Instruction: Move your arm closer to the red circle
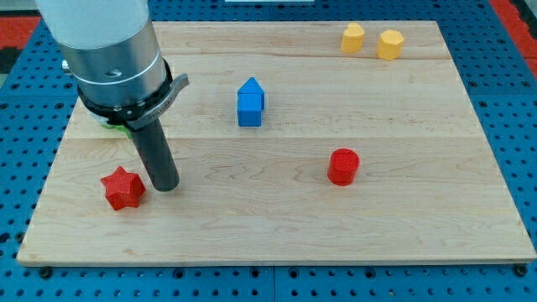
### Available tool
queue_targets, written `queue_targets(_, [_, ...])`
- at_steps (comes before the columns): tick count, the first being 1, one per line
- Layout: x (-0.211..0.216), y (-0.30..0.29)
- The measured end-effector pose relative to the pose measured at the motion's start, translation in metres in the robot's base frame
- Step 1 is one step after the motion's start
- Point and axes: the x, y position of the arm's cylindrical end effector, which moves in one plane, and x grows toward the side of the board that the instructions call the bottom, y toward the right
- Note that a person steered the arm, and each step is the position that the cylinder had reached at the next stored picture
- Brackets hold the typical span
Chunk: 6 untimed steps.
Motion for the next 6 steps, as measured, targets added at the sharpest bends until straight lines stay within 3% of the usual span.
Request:
queue_targets(2, [0.002, -0.061])
queue_targets(4, [0.036, 0.216])
queue_targets(5, [0.012, 0.316])
queue_targets(6, [-0.017, 0.244])
